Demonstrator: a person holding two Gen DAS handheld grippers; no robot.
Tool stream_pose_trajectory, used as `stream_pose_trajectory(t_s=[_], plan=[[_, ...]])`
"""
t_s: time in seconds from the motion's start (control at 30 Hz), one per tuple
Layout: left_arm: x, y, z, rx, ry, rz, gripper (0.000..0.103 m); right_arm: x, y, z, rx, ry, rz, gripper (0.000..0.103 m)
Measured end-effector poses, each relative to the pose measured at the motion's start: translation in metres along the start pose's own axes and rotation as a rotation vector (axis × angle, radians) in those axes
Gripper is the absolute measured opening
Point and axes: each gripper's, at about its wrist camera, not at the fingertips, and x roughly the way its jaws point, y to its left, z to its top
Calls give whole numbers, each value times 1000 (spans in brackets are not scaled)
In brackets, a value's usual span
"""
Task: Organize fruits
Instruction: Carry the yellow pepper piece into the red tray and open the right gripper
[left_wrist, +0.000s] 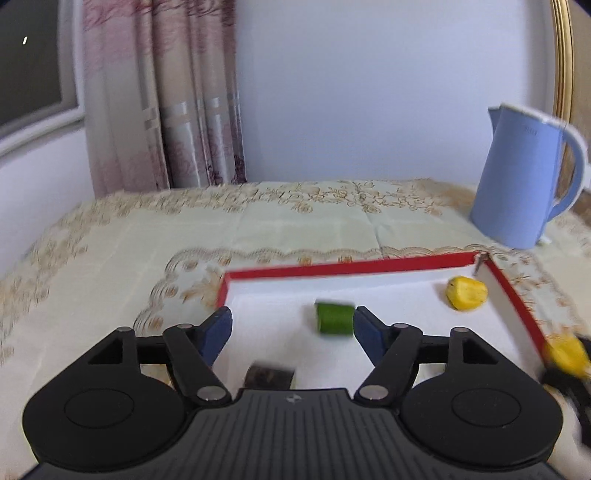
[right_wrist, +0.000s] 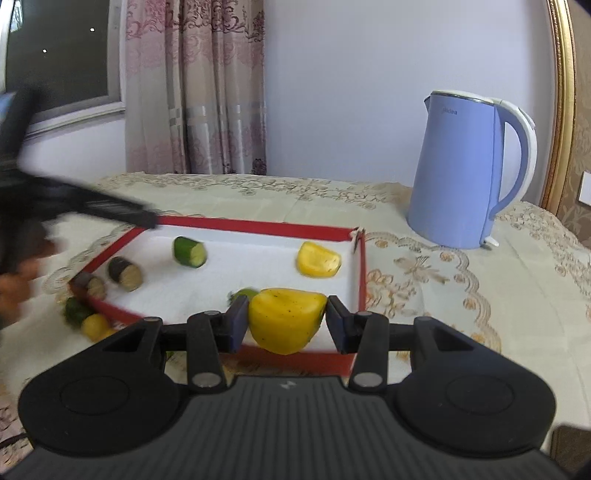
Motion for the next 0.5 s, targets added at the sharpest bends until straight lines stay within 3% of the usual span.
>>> stream_pose_trajectory(t_s=[0.1, 0.27, 0.5], plan=[[-24, 18, -21, -40, -10, -29, 72, 21, -4, 12, -2, 15, -14, 42], [-50, 38, -55, -58, -30, 30, 72, 61, -14, 28, 11, 64, -56, 42], [-55, 75, -84, -103, 40, 26, 72, 99, -25, 28, 43, 133, -84, 42]])
